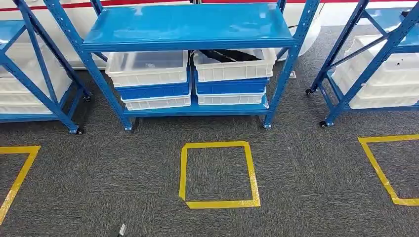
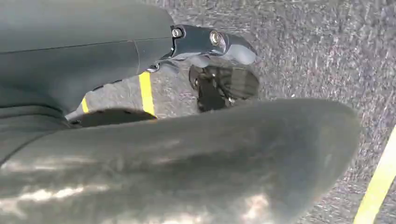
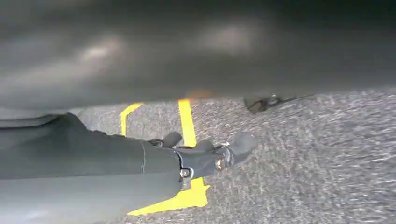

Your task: Take the parts from the cabinet and place them on the table.

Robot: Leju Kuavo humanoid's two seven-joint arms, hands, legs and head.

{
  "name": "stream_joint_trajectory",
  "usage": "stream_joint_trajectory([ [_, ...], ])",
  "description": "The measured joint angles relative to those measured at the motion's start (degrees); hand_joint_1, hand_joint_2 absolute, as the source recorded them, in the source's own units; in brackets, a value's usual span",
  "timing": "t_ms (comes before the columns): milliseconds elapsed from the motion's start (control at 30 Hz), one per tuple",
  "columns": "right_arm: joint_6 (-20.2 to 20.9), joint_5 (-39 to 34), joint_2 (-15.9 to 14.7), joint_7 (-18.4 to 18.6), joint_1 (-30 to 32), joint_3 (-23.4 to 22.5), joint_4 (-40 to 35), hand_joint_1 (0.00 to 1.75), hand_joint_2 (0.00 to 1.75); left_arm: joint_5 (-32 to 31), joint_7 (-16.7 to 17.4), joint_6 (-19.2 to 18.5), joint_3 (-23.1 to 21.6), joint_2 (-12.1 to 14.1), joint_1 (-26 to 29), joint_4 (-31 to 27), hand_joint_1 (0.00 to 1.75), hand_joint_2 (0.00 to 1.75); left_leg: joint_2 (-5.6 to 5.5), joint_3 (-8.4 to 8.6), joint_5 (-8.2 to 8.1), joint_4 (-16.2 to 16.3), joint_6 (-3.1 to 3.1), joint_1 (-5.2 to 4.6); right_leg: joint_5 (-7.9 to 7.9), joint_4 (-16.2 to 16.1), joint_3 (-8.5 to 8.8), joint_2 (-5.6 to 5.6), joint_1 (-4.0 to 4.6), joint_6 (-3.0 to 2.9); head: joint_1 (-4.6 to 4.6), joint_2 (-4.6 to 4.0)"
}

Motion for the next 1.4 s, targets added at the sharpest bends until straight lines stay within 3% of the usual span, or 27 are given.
stream_joint_trajectory([
  [33, 0.0, 0.0, 0.0, 0.0, 0.0, 0.0, 0.0, 0.0, 0.0, 0.0, 0.0, 0.0, 0.0, 0.0, 0.2, 0.0, 0.0, 0.0, 0.0, -2.34, -1.17, 2.7, -0.17, 0.04, -0.41, 0.0, 0.41, 0.1, 0.02, 0.04, 0.0, 0.0],
  [67, 0.0, 0.0, 0.0, 0.0, 0.1, 0.0, 0.0, 0.0, 0.0, 0.0, 0.0, 0.0, 0.0, 0.0, 0.3, 0.0, 0.0, 0.0, 0.01, -3.49, -0.75, 3.0, -0.19, 0.08, -0.85, 0.0, 1.02, 0.15, 0.02, 0.11, 0.04, 0.0],
  [100, 0.0, 0.0, 0.0, 0.0, 0.2, 0.0, 0.0, 0.0, 0.0, 0.0, 0.0, 0.0, 0.0, 0.0, 0.4, 0.0, 0.0, 0.0, 0.04, -3.46, 1.08, 1.0, -0.12, 0.11, -1.4, 0.0, 1.8, 0.15, 0.02, 0.24, -0.02, 0.0],
  [167, 0.0, 0.0, 0.1, 0.0, 0.4, 0.0, 0.0, 0.0, 0.0, 0.0, 0.0, 0.1, 0.0, 0.0, 0.5, 0.0, 0.0, 0.0, 0.26, -0.93, 7.29, -7.4, 0.36, 0.1, -2.54, 0.0, 3.52, 0.15, 0.0, 0.57, -0.07, 0.0],
  [200, 0.0, 0.0, 0.2, 0.0, 0.4, 0.0, 0.0, 0.0, 0.0, 0.0, 0.0, 0.1, 0.1, 0.1, 0.6, 0.0, 0.0, 0.0, 0.45, 0.24, 10.76, -11.5, 0.76, 0.08, -3.09, -0.1, 3.31, 0.13, 0.0, 0.8, -0.13, 0.0],
  [233, 0.0, 0.0, 0.2, 0.0, 0.3, 0.0, 0.1, 0.0, 0.0, 0.0, 0.0, 0.2, 0.1, 0.1, 0.7, 0.1, 0.0, 0.0, 0.54, 0.08, 8.94, -11.8, 0.97, -0.35, -3.54, 0.2, 4.61, 0.22, 0.38, 1.22, 0.0, 0.0],
  [367, -0.1, 0.0, 0.2, 0.0, 0.0, 0.0, 0.0, 0.0, 0.0, 0.0, 0.1, 0.2, 0.2, 0.0, 0.5, 0.1, 0.0, 0.0, 0.08, 1.95, 9.47, -12.8, 2.39, -0.29, -3.68, 0.5, 5.21, 0.1, 0.45, 2.75, -0.13, 0.0],
  [433, -0.1, 0.0, 0.2, 0.0, 0.0, 0.0, 0.0, 0.0, 0.0, 0.0, 0.2, 0.1, 0.2, 0.0, 0.5, 0.1, 0.0, 0.0, 0.03, 2.97, 9.16, -13.6, 2.98, -0.01, -4.37, 6.1, 1.68, 0.21, 0.29, 2.89, 0.2, 0.0],
  [500, -0.1, 0.0, 0.2, 0.0, 0.0, 0.1, 0.0, 0.0, 0.0, 0.0, 0.1, 0.1, 0.3, 0.0, 0.4, 0.1, 0.0, 0.0, -0.09, 3.21, 8.59, -13.6, 3.36, -0.02, -7.22, 14.7, -4.59, 0.22, 0.09, 2.56, 0.24, 0.0],
  [567, -0.1, 0.0, 0.2, 0.0, 0.0, 0.1, 0.0, 0.0, 0.0, 0.1, 0.1, 0.1, 0.3, 0.0, 0.5, 0.1, 0.0, 0.0, -0.39, 3.88, 7.9, -13.6, 3.35, -0.02, -8.78, 18.4, -8.56, 0.24, -0.03, 2.87, 0.31, 0.0],
  [633, -0.1, 0.0, 0.2, 0.0, 0.2, 0.1, 0.0, 0.0, 0.0, 0.1, 0.2, 0.1, 0.3, 0.0, 0.6, 0.1, 0.0, 0.0, -0.79, 5.08, 7.04, -13.6, 3.12, 0.05, -5.5, 13.4, -8.18, 0.23, -0.21, 4.09, 0.35, 0.0],
  [700, -0.1, 0.0, 0.0, 0.0, 0.2, 0.1, 0.0, 0.0, 0.0, 0.1, 0.1, 0.1, 0.3, -0.1, 0.6, 0.1, 0.0, 0.0, -0.88, 6.36, 6.03, -13.6, 2.64, 0.11, 1.01, 3.6, -5.18, 0.21, -0.25, 5.31, 0.37, 0.0],
  [733, -0.1, 0.0, 0.0, 0.0, 0.3, 0.1, 0.1, 0.0, 0.0, 0.2, 0.2, 0.1, 0.3, -0.1, 0.5, 0.1, 0.0, 0.0, -0.87, 6.86, 5.37, -13.3, 2.22, -0.26, 1.95, 0.9, -4.84, 0.1, -0.09, 4.78, 0.51, 0.0],
  [767, -0.1, 0.0, 0.0, 0.0, -0.1, 0.2, 0.1, 0.0, 0.0, 0.2, 0.2, 0.1, 0.3, -0.1, 0.6, 0.1, 0.0, 0.0, -0.85, 6.82, 5.05, -13.8, 1.94, -0.37, 0.36, 1.2, -4.56, -0.09, 0.1, 2.98, 0.44, 0.0],
  [833, -0.1, 0.0, 0.0, 0.0, -0.1, 0.2, 0.1, 0.0, 0.0, 0.2, 0.2, 0.1, 0.3, -0.1, 0.6, 0.1, 0.0, 0.0, -0.69, 7.56, 5.06, -13.5, 1.15, -0.42, 1.55, 0.6, -4.43, 0.14, 0.14, 2.07, 0.15, 0.0],
  [900, -0.1, 0.0, 0.2, 0.0, 0.1, 0.2, 0.0, 0.0, 0.0, 0.2, 0.2, 0.1, 0.3, 0.0, 0.5, 0.1, 0.0, 0.0, -0.42, 7.54, 4.24, -12.7, 0.65, -0.22, 1.88, 0.4, -2.38, 0.13, -0.29, 1.19, 0.09, 0.0],
  [933, -0.1, 0.0, 0.2, 0.0, 0.1, 0.2, 0.1, 0.0, 0.0, 0.2, 0.2, 0.1, 0.3, 0.0, 0.4, 0.1, 0.0, 0.0, -0.1, 6.5, 3.9, -10.2, 0.48, -0.25, 1.63, 0.4, -1.9, 0.1, -0.32, 0.79, 0.07, 0.0],
  [967, -0.1, 0.0, 0.1, 0.0, 0.1, 0.2, 0.1, 0.0, 0.0, 0.2, 0.2, 0.1, 0.3, -0.1, 0.4, 0.1, 0.0, 0.0, 0.03, 4.08, 3.1, -6.0, 0.28, -0.16, 1.35, 0.4, -1.61, 0.1, -0.31, 0.41, -0.24, 0.0],
  [1033, -0.1, 0.0, 0.0, 0.0, 0.0, 0.2, 0.1, 0.0, 0.0, 0.2, 0.2, 0.1, 0.3, -0.1, 0.6, 0.1, 0.0, 0.0, 0.05, -1.39, -0.8, 1.8, -0.09, -0.03, 0.68, 0.4, -1.02, 0.17, -0.15, 0.06, -0.2, 0.0],
  [1067, -0.1, 0.0, 0.0, 0.0, 0.0, 0.2, 0.1, 0.0, 0.0, 0.2, 0.2, 0.1, 0.3, -0.1, 0.6, 0.1, 0.0, 0.0, 0.06, -3.1, -2.12, 3.2, -0.22, 0.0, 0.29, 0.4, -0.56, 0.3, -0.12, 0.13, -0.24, 0.0],
  [1100, -0.1, 0.0, 0.0, 0.0, 0.1, 0.2, 0.1, 0.0, 0.0, 0.2, 0.2, 0.1, 0.3, -0.1, 0.6, 0.1, 0.0, 0.0, 0.07, -3.65, -1.73, 2.3, -0.18, 0.0, -0.16, 0.4, 0.06, 0.39, -0.1, 0.2, -0.22, 0.0],
  [1133, -0.1, 0.0, 0.0, 0.0, 0.1, 0.2, 0.1, 0.0, 0.0, 0.2, 0.2, 0.2, 0.3, -0.1, 0.6, 0.1, 0.0, 0.0, 0.09, -3.2, 0.2, -0.2, -0.07, -0.01, -0.6, 0.4, 0.74, 0.43, -0.09, 0.31, -0.24, 0.0],
  [1233, -0.1, 0.0, 0.2, 0.0, 0.2, 0.2, 0.1, 0.0, 0.0, 0.2, 0.3, 0.3, 0.3, 0.0, 0.7, 0.2, 0.0, 0.0, 0.37, -0.04, 10.83, -12.3, 1.16, -0.23, -1.91, 0.4, 1.82, 0.46, -0.07, 0.76, -0.31, 0.0],
  [1267, -0.1, 0.0, 0.2, 0.0, 0.0, 0.2, 0.1, 0.0, 0.0, -0.1, 0.5, 0.7, 0.4, 0.0, 0.6, 0.2, 0.0, 0.0, 0.33, -0.1, 9.5, -12.5, 1.31, -0.47, -2.31, 0.6, 2.43, 0.66, 0.42, 1.22, -0.39, 0.0],
  [1333, -0.3, 0.1, 0.2, 0.1, -0.2, 0.3, 0.1, 0.0, 0.0, -0.7, 2.1, 2.6, 0.3, 0.0, 0.5, 0.2, 0.0, 0.0, 0.23, 0.56, 10.6, -12.5, 1.59, -0.63, -2.63, 0.4, 1.98, 0.59, 0.38, 1.7, -0.39, 0.0],
  [1367, -0.6, 0.3, 0.1, 0.4, -0.2, 0.3, 0.1, 0.0, 0.0, -1.2, 3.5, 3.9, 0.3, -0.1, 0.4, 0.3, 0.0, 0.0, 0.2, 0.56, 11.1, -12.8, 0.82, -0.44, -2.66, 0.7, 2.05, 0.53, 0.52, 0.9, -0.28, 0.0],
  [1400, -1.2, 0.5, 0.1, 1.0, -0.2, 0.4, 0.1, 0.0, 0.0, -1.7, 5.4, 5.2, 0.3, -0.1, 0.3, 0.3, 0.0, 0.0, 0.07, 0.48, 11.09, -12.8, 0.84, -0.49, -2.61, 0.4, 2.57, 0.44, 0.47, 0.83, -0.26, 0.0],
])
